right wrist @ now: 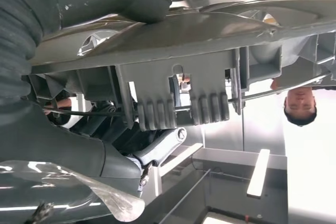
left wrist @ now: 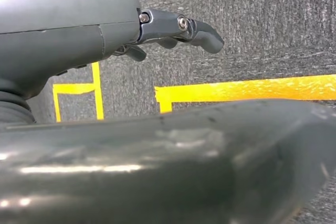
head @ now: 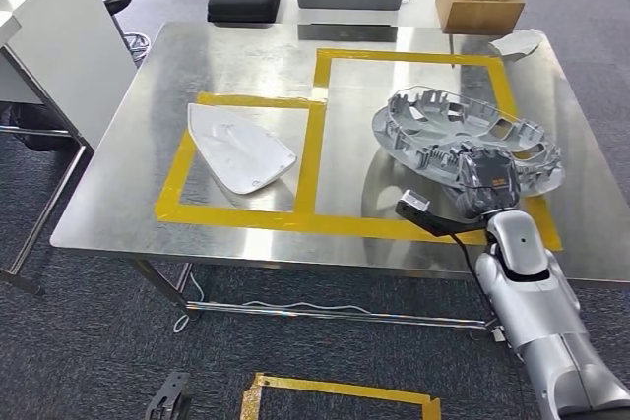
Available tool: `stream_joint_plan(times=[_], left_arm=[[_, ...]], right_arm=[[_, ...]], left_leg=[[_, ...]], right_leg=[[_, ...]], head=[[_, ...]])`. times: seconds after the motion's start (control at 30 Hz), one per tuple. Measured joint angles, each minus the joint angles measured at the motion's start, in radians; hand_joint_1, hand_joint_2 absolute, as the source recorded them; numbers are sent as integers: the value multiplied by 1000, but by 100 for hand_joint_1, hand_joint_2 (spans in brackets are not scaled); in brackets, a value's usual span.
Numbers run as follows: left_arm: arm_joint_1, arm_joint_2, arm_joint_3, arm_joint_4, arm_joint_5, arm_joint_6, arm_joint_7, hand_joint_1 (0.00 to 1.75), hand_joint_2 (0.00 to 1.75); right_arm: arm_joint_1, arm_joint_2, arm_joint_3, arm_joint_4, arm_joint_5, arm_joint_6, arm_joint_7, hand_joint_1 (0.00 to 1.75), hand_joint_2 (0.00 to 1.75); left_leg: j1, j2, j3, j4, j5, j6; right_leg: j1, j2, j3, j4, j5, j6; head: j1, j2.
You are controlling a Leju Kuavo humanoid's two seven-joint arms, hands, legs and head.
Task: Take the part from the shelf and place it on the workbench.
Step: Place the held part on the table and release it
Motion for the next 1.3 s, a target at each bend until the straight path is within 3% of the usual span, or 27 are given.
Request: stream_joint_plan(times=[0.03,0.17,0.3,0.83,1.07,1.3], left_arm=[[0,0,0,0,-5,2,1,0,0],[0,2,-1,0,-22,5,3,0,175],[0,3,-1,0,-32,5,1,0,0],[3,4,14,0,-45,3,-13,0,0],[18,3,45,0,-34,22,-13,0,0],[26,3,59,0,-33,23,-16,0,0]], right_arm=[[2,2,0,-4,-8,1,-4,175,175],[9,9,2,-23,-29,5,-13,0,175],[15,11,4,-41,-41,21,-16,0,175],[-6,20,10,-19,6,135,128,0,175],[-48,55,10,-9,28,318,285,0,175],[-75,74,10,-9,29,341,297,0,175]], left_leg=[[0,0,0,0,0,0],[0,0,0,0,0,0],[0,0,0,0,0,0],[0,0,0,0,1,1],[0,0,0,0,1,1],[0,0,0,0,1,1]], right_leg=[[0,0,0,0,0,0],[0,0,0,0,0,0],[0,0,0,0,0,0],[0,0,0,0,0,0],[0,0,0,0,1,-1],[0,0,0,0,1,-1]], head=[[0,0],[0,0],[0,0],[0,0],[0,0],[0,0]])
